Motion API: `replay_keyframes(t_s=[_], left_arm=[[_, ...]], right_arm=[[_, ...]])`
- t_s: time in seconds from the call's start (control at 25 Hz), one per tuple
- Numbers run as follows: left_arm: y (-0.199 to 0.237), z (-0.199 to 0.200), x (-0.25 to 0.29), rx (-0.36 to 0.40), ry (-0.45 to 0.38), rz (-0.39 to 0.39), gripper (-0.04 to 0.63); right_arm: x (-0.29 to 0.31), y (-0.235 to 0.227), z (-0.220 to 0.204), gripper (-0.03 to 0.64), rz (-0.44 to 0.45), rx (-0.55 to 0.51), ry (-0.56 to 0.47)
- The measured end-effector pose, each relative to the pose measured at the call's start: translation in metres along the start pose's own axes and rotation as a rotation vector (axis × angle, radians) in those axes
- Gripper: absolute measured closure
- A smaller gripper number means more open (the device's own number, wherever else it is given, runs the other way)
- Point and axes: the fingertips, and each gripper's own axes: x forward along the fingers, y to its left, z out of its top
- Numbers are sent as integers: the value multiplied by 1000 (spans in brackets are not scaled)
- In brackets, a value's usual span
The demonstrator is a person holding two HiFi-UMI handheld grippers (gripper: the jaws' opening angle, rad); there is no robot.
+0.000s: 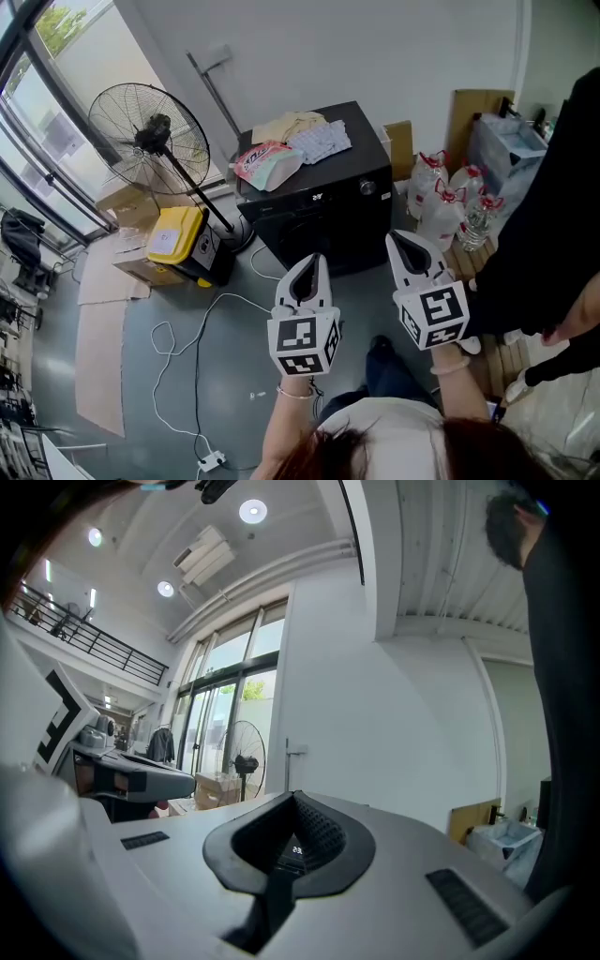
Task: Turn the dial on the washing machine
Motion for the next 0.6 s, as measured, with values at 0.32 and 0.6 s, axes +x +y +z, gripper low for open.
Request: replay_keyframes(t_s=[0.32,0.6], left_arm=[[0,3,-5,-1,-14,-4,581],[0,8,-3,-14,-29,-2,580]], right_arm=[[-4,8,3,591,1,3,-8],[-5,7,5,591,3,-3,-10]])
